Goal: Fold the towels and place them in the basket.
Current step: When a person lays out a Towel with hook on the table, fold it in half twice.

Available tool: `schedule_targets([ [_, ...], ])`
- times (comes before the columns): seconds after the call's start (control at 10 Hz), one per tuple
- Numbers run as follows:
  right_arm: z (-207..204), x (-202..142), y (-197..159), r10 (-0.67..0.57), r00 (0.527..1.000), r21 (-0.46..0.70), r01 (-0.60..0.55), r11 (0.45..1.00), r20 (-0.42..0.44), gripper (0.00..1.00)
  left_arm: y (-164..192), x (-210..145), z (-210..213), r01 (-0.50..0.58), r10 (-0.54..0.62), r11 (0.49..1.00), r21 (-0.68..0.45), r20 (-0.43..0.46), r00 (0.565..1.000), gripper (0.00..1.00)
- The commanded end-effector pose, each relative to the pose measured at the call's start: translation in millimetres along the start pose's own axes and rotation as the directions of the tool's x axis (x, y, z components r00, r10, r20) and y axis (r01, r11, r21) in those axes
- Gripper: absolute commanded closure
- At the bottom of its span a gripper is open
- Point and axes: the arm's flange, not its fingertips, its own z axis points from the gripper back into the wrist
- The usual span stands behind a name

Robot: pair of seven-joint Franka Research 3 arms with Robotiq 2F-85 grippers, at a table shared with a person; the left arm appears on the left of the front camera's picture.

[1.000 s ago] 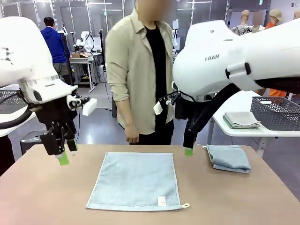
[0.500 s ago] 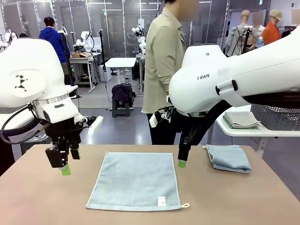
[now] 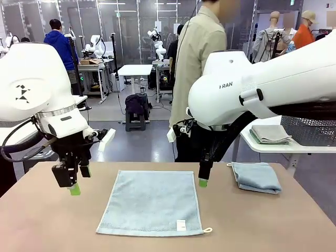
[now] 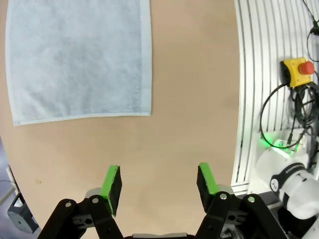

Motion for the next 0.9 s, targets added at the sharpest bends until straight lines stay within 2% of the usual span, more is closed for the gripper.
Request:
schedule_targets([
  [0.0, 0.1, -2.1, 2.9, 0.003, 1.0, -0.004, -0.003, 1.0, -0.002, 0.17, -0.9, -0.3, 0.6, -0.001, 0.001, 1.0, -0.012, -0.009, 1.0, 0.22],
  [0.2, 0.3, 0.0, 0.1, 0.0, 1.0, 0.0, 0.0, 1.0, 0.0, 0.17, -0.1, 0.3, -0.1, 0.001, -0.001, 1.0, 0.0, 0.0, 1.0, 0.22],
  [0.3, -3.6, 5.3, 4.4, 0.044, 0.999, -0.014, -0.044, 0.999, -0.006, 0.17, -0.6, 5.4, -8.9, -0.03, 0.032, 0.999, 0.041, -0.043, 0.999, 0.22],
  [0.4, -9.3, 5.9, 8.3, 0.078, 0.997, -0.025, -0.078, 0.997, -0.008, 0.17, -3.3, 3.0, -14.3, -0.061, 0.063, 0.996, 0.058, -0.044, 0.997, 0.22],
  [0.8, -46.8, 4.9, 28.2, 0.207, 0.978, -0.07, -0.209, 0.975, -0.039, 0.17, -20.7, -11.9, -55.4, -0.042, 0.049, 0.993, 0.109, -0.058, 0.997, 0.22],
])
